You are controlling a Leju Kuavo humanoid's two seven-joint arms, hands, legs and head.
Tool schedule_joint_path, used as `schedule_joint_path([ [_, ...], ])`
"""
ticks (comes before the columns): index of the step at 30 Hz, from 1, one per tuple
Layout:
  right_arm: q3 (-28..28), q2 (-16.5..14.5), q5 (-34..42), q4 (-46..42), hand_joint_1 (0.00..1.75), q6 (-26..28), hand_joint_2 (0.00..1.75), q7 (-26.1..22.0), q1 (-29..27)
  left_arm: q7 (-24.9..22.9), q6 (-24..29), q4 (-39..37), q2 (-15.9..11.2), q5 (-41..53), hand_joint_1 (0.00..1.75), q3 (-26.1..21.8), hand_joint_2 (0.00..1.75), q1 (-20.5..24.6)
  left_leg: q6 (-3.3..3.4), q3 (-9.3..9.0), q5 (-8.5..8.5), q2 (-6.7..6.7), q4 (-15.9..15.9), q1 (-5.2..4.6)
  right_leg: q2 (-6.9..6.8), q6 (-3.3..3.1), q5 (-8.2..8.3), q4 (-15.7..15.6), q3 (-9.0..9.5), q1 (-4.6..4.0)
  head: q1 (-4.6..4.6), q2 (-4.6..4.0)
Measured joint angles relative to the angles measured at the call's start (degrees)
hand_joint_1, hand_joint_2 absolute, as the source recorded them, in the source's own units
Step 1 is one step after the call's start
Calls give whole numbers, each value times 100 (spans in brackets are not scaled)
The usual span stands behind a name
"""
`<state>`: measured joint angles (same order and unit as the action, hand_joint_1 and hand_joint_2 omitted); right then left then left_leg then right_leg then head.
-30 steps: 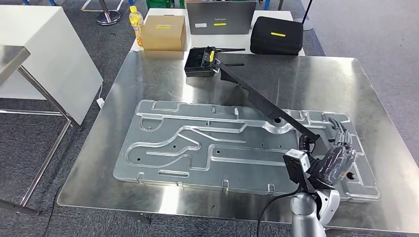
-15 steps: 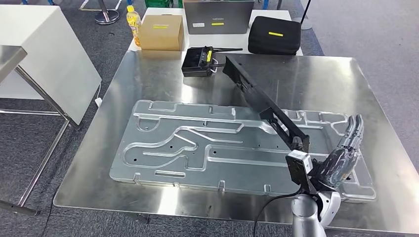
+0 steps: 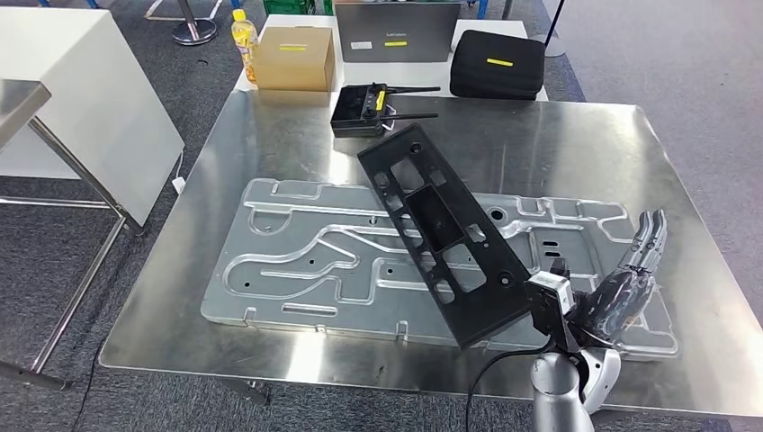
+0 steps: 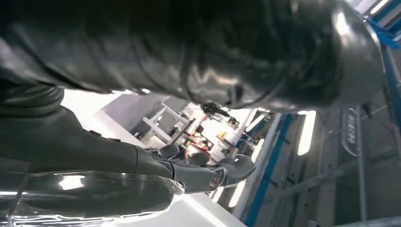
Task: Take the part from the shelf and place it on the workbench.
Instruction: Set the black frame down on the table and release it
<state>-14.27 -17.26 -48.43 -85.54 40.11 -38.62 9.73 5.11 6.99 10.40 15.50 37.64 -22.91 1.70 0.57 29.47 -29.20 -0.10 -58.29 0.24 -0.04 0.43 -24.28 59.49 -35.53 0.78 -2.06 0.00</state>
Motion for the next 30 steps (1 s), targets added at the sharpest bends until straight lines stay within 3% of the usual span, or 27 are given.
schedule_joint_path([
  [2,0,2,4,-1,0,0,0,5,0,1,0,0,1,1,0,-1,0,-7,72,39,85,2,18,-3,0,83,42,-19,-17,13,-2,0],
  [3,-1,4,9,-1,0,0,0,10,0,1,0,0,1,2,0,-2,0,-7,119,64,139,12,37,2,2,116,-20,22,-49,23,-3,0],
  [5,-2,8,17,0,0,0,0,20,-1,2,0,0,2,12,0,-3,0,-2,210,152,253,40,67,12,6,162,-423,414,-212,45,-4,0],
  [7,-5,10,22,2,0,0,0,31,-2,2,-1,0,1,27,0,-4,0,-1,250,286,345,53,60,-7,7,199,-930,1123,-431,50,-5,0],
  [8,-8,11,26,3,0,0,0,35,-2,2,-3,0,1,32,0,-4,0,-2,251,356,388,56,49,-17,7,211,-1051,1396,-479,50,-5,0],
  [9,-11,12,30,3,0,0,0,40,-2,2,-6,0,0,33,0,-4,0,-3,249,428,429,58,34,-27,7,213,-1054,1495,-438,49,-4,0],
  [10,-12,13,33,4,0,0,0,41,-2,2,-9,0,1,33,0,-4,0,-3,245,499,467,59,15,-36,7,201,-954,1371,-282,47,-4,0],
  [13,-11,13,34,-2,0,0,0,43,2,4,-14,0,9,34,0,-4,0,6,208,645,578,52,-28,-59,3,105,-646,267,528,11,0,0],
  [15,-11,13,35,-9,0,0,0,51,7,4,-15,0,18,36,0,-4,0,10,144,673,657,51,-24,-62,3,44,-617,-122,745,-37,-8,0],
  [17,-12,11,36,-12,0,0,0,59,11,4,-15,-1,25,37,0,-5,0,5,69,687,733,53,-1,-51,-1,-23,-524,-182,699,-42,-22,0],
  [18,-12,9,36,-12,0,0,0,60,15,3,-15,-1,27,37,0,-6,0,2,33,714,695,48,-26,-44,-11,-63,-464,-214,665,-30,-23,0],
  [19,-11,7,38,-11,0,0,0,64,17,2,-15,-2,29,38,0,-6,0,2,-2,761,549,41,-124,-37,-25,-115,-392,-243,614,-13,-20,0],
  [22,-11,4,54,-10,0,0,0,100,20,1,-15,-2,28,47,0,-7,0,7,-89,981,-278,28,-986,-5,-56,-189,-184,-259,373,-6,-7,0],
  [23,-11,4,58,-8,0,0,0,111,19,1,-15,-2,28,51,0,-7,0,8,-111,1015,-430,29,-1300,5,-60,-183,-116,-247,278,-7,-6,0],
  [24,-11,4,62,-7,0,0,0,117,19,1,-15,-2,28,55,0,-7,0,11,-128,987,-436,30,-1487,14,-64,-174,-49,-232,179,-7,-7,0],
  [25,-11,4,64,-6,0,0,0,122,19,1,-15,-2,27,58,0,-8,0,14,-142,871,-317,31,-1498,26,-67,-159,17,-209,75,-3,-6,0],
  [27,-11,4,68,-6,0,0,0,134,19,-1,-15,-2,22,62,0,-8,0,17,-158,390,-42,29,-981,49,-66,-114,126,-138,-121,9,-5,0],
  [28,-11,4,68,-8,0,0,0,140,19,-2,-15,-2,21,66,0,-9,0,18,-154,91,-34,24,-565,45,-63,-84,169,-92,-201,8,-5,0],
  [30,-13,5,80,-11,0,1,0,153,17,-1,-16,-2,21,82,0,-10,0,20,-100,-250,-168,4,-9,22,-64,-9,253,-43,-276,-1,-9,0],
])
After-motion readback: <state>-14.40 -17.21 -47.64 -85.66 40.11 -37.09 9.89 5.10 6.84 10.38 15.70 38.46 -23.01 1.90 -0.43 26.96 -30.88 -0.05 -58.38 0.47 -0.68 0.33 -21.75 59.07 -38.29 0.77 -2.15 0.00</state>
